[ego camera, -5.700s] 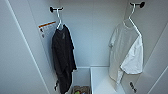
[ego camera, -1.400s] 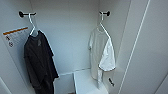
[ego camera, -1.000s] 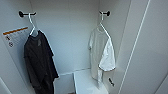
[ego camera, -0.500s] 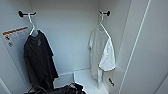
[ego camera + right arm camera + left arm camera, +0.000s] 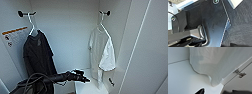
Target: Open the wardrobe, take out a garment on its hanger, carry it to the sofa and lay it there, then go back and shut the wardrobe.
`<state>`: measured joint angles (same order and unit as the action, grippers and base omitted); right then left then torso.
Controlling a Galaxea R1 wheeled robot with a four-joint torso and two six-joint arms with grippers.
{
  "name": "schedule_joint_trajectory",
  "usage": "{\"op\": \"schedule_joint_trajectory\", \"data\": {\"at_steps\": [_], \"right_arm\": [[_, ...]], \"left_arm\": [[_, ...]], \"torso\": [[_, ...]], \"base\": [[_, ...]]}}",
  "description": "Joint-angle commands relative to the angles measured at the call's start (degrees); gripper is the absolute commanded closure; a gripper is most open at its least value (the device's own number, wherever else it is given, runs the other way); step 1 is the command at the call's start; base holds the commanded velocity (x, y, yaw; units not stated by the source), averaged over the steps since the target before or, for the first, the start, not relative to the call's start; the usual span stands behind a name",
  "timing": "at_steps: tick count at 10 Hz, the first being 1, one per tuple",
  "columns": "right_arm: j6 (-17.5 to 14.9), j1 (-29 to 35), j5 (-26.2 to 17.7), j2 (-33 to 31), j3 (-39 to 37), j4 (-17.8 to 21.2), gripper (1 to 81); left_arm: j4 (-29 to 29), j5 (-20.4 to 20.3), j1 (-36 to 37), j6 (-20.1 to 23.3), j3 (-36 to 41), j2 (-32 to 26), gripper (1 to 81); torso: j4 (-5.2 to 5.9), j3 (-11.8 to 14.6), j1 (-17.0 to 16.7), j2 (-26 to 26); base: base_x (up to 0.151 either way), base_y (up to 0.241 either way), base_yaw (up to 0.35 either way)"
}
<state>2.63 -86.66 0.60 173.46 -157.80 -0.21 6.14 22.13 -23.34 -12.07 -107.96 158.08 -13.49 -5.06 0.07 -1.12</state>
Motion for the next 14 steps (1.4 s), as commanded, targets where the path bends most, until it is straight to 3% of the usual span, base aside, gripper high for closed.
{"op": "schedule_joint_trajectory", "data": {"at_steps": [1, 3, 5, 7, 8, 11, 13, 14], "right_arm": [[0.1, 2.3, -3.1, 0.2, 0.0, 0.6, 1.0], [0.1, 2.3, -3.1, 0.2, 0.0, 0.6, 1.0], [0.1, 2.3, -3.1, 0.6, 0.0, 0.6, 1.0], [0.1, 2.3, -3.1, 0.7, 0.0, 0.6, 1.0], [0.1, 2.3, -3.1, 0.7, 0.0, 0.6, 1.0], [0.1, 2.3, -3.2, 0.8, 0.0, 0.6, 1.0], [0.1, 2.3, -3.2, 0.8, 0.0, 0.6, 1.0], [0.2, 2.4, -3.2, 0.9, 0.0, 0.8, 1.0]], "left_arm": [[-4.5, 0.8, 14.8, -0.1, 1.0, 0.2, 1.0], [-4.7, 0.9, 19.9, -1.0, 0.1, 1.9, 1.0], [-4.7, 4.3, 24.7, -3.0, -2.2, 4.8, 1.0], [-4.8, 4.0, 28.5, -6.8, -2.5, 5.5, 1.0], [-4.7, 3.8, 30.3, -8.6, -2.5, 5.9, 1.0], [-4.8, 3.5, 36.6, -13.5, -2.5, 6.8, 1.0], [-4.7, 0.9, 39.0, -17.2, -2.6, 7.1, 1.0], [-4.8, -2.2, 39.5, -21.0, -3.5, 7.2, 1.0]], "torso": [[0.00, 0.0, 0.0, 0.0], [0.00, 0.0, 0.0, 0.0], [0.00, -1.4, 0.0, 0.0], [0.00, -3.0, 0.0, 0.0], [0.00, -1.8, 0.0, 0.0], [0.00, -2.4, 0.1, 0.1], [0.00, -2.4, 0.1, 0.1], [0.00, -2.4, 0.1, 0.1]], "base": [[0.000, 0.000, 0.000], [0.000, 0.000, 0.000], [0.000, 0.000, 0.000], [0.000, 0.000, 0.000], [0.000, 0.000, 0.000], [0.000, 0.000, 0.000], [0.000, 0.000, 0.000], [0.000, 0.000, 0.000]]}}
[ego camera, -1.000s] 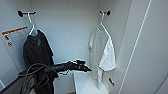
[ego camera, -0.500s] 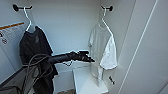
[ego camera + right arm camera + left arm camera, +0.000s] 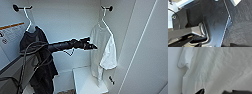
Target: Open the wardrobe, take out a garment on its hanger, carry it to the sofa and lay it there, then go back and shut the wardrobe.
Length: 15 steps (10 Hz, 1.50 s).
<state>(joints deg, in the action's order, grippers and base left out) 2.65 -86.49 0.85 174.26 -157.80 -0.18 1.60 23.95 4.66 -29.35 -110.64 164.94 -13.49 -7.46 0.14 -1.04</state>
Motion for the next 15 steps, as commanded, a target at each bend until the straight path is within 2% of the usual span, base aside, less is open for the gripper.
{"op": "schedule_joint_trajectory", "data": {"at_steps": [1, 7, 10, 12, 14, 15], "right_arm": [[0.2, 2.2, -3.5, 0.3, 0.0, 0.7, 1.0], [0.2, 2.1, -3.5, 0.6, 0.0, 1.4, 1.0], [0.3, 2.1, -3.5, 0.8, 0.0, 1.4, 1.0], [0.2, 1.7, -3.5, 1.2, 0.0, 2.8, 1.0], [0.2, 1.5, -3.5, 1.4, 0.0, 2.8, 1.0], [0.2, 1.4, -3.5, 1.5, 0.0, 2.8, 1.0]], "left_arm": [[-0.3, -5.9, 12.1, -5.9, -1.2, 0.6, 1.0], [-0.3, -10.3, 16.7, -14.6, -8.8, 5.3, 1.0], [-0.1, -10.1, 20.8, -18.4, -11.6, 7.1, 1.0], [-0.4, -10.3, 22.2, -20.0, -12.8, 7.3, 1.0], [-0.2, -10.9, 23.3, -25.9, -14.4, 7.9, 1.0], [-0.3, -10.9, 24.2, -26.2, -14.9, 8.7, 1.0]], "torso": [[0.00, 0.0, 0.0, 0.0], [0.00, 0.0, 0.0, 0.0], [0.00, 0.0, 0.0, 0.0], [0.00, 0.0, 0.0, 0.0], [0.00, 0.0, 0.0, 0.0], [0.00, 0.0, 0.0, 0.0]], "base": [[0.000, 0.000, 0.000], [0.000, 0.000, 0.000], [0.000, 0.000, 0.000], [0.000, 0.000, 0.000], [0.000, 0.000, 0.000], [0.000, 0.000, 0.000]]}}
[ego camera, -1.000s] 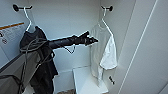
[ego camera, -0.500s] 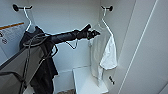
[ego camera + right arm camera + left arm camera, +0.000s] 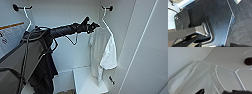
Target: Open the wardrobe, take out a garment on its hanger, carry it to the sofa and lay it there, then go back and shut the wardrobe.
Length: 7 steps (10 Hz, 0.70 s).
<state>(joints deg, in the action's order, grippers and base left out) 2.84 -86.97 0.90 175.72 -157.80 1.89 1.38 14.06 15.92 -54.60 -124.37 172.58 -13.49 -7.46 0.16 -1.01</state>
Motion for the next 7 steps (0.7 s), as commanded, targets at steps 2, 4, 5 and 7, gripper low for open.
{"op": "schedule_joint_trajectory", "data": {"at_steps": [2, 4, 5, 7], "right_arm": [[0.0, 1.8, -3.5, 0.1, 0.0, 0.9, 1.0], [0.0, 1.6, -3.5, 0.1, 0.0, 0.9, 1.0], [0.0, 1.7, -3.5, 0.3, 0.0, 0.9, 1.0], [0.0, 1.7, -3.7, 0.5, 0.0, 0.9, 1.0]], "left_arm": [[-0.1, -2.0, 15.3, -2.3, -2.2, 2.7, 1.0], [-0.1, -2.0, 16.7, -2.5, -1.8, 3.7, 1.0], [-0.1, -2.0, 16.9, -2.8, -1.8, 3.8, 1.0], [-0.1, -2.6, 17.2, -3.1, -1.8, 4.2, 1.0]], "torso": [[0.00, -0.1, 0.0, 0.0], [0.00, -0.6, 0.0, 0.0], [0.00, -0.6, 0.0, 0.0], [0.00, -0.6, 0.0, 0.0]], "base": [[0.000, 0.000, 0.000], [0.000, 0.000, 0.000], [0.000, 0.000, 0.000], [0.000, 0.000, 0.000]]}}
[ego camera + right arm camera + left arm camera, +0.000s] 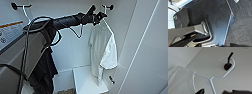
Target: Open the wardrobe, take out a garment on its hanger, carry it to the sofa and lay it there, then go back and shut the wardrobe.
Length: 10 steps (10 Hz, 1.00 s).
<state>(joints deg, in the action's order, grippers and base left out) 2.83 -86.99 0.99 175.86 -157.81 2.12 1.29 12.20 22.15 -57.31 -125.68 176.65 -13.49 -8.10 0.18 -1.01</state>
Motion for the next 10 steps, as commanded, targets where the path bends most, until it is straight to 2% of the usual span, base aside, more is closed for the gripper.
{"op": "schedule_joint_trajectory", "data": {"at_steps": [1, 8, 10], "right_arm": [[0.0, 1.5, -3.8, 0.3, 0.0, 0.7, 1.0], [0.0, 0.6, -3.7, 1.6, -0.1, 0.8, 1.0], [0.0, 0.6, -3.7, 1.9, -0.2, 0.8, 1.0]], "left_arm": [[-0.1, -2.1, 10.9, -0.3, -0.7, 0.4, 1.0], [0.2, -3.6, 9.9, -0.5, -6.7, 4.9, 1.0], [0.2, -5.1, 9.1, -0.5, -8.0, 6.3, 1.0]], "torso": [[0.00, 0.0, 0.0, 0.0], [0.00, 0.0, 0.0, 0.0], [0.00, 0.0, 0.0, 0.0]], "base": [[0.000, 0.000, 0.000], [0.000, 0.000, 0.000], [0.000, 0.000, 0.000]]}}
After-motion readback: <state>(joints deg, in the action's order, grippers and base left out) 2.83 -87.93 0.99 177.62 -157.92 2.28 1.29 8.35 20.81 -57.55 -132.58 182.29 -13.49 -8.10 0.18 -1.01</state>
